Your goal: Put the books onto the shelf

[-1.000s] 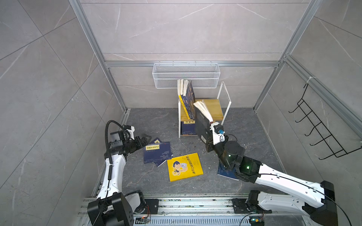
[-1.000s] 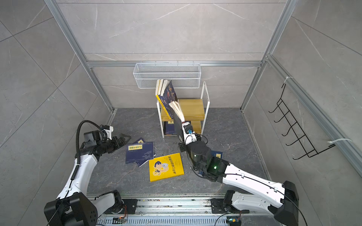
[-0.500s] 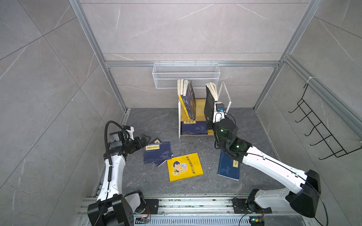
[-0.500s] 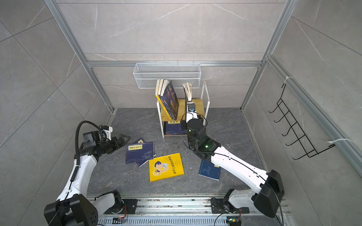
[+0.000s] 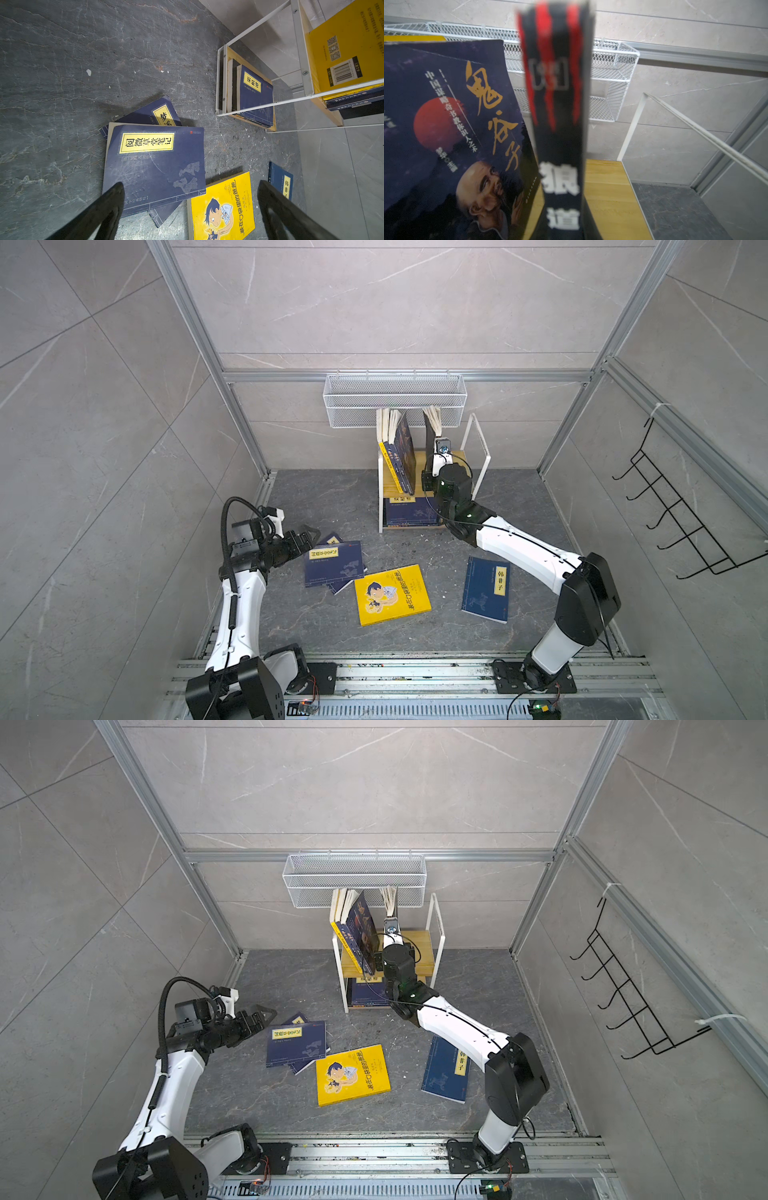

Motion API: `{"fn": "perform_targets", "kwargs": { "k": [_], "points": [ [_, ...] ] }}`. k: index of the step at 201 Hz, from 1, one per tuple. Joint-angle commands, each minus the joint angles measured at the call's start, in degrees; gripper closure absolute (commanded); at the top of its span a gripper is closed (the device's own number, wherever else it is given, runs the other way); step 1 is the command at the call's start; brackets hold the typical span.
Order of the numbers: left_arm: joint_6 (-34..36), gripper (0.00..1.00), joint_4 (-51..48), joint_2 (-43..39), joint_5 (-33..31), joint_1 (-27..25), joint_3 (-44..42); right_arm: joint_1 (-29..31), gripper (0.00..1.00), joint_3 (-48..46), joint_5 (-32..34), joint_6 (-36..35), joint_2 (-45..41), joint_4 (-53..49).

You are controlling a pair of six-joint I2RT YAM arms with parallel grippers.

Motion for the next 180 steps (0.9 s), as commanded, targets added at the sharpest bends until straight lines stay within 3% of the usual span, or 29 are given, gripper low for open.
{"fn": "perform_targets", "kwargs": {
  "k": [1,39,133,180],
  "points": [
    [1.69,0.00,1.06,-0.46,0.20,0.45,1.29,-0.19,1.00,2.12,-3.60,2.05,1.25,5.37],
    [1.31,0.00,1.03,0.10,0.31,0.47,1.60,-0.19,1.00,1.52,-6.83,6.89,0.94,5.62],
    [0.81,0.00,2.00,-0.53,1.05,0.55,0.63,0.07,0.98,-0.56,-9.00,8.76,1.37,8.56],
    [0.99,0.00,1.89,-0.74,1.01,0.61,0.67,0.68,0.85,-2.91,-9.90,8.91,0.20,8.19]
  ]
}}
